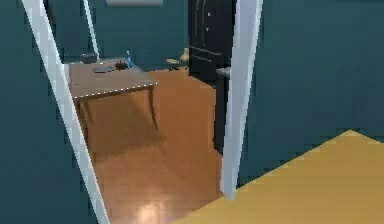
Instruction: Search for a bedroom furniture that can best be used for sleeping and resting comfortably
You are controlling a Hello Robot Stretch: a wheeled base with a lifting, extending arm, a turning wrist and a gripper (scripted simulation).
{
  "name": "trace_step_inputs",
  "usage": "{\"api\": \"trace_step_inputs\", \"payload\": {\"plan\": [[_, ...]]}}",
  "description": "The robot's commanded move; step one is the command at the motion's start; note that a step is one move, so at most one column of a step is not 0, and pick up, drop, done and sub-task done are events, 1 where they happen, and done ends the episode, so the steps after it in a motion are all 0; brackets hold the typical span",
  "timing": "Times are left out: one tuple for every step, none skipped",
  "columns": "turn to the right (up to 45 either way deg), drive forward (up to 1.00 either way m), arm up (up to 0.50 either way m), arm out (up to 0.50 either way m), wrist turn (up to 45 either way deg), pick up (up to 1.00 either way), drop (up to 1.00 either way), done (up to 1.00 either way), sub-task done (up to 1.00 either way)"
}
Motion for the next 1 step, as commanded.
{"api": "trace_step_inputs", "payload": {"plan": [[45.0,0.00,0.00,0.00,0.0,0.00,0.00,0.00,0.00]]}}
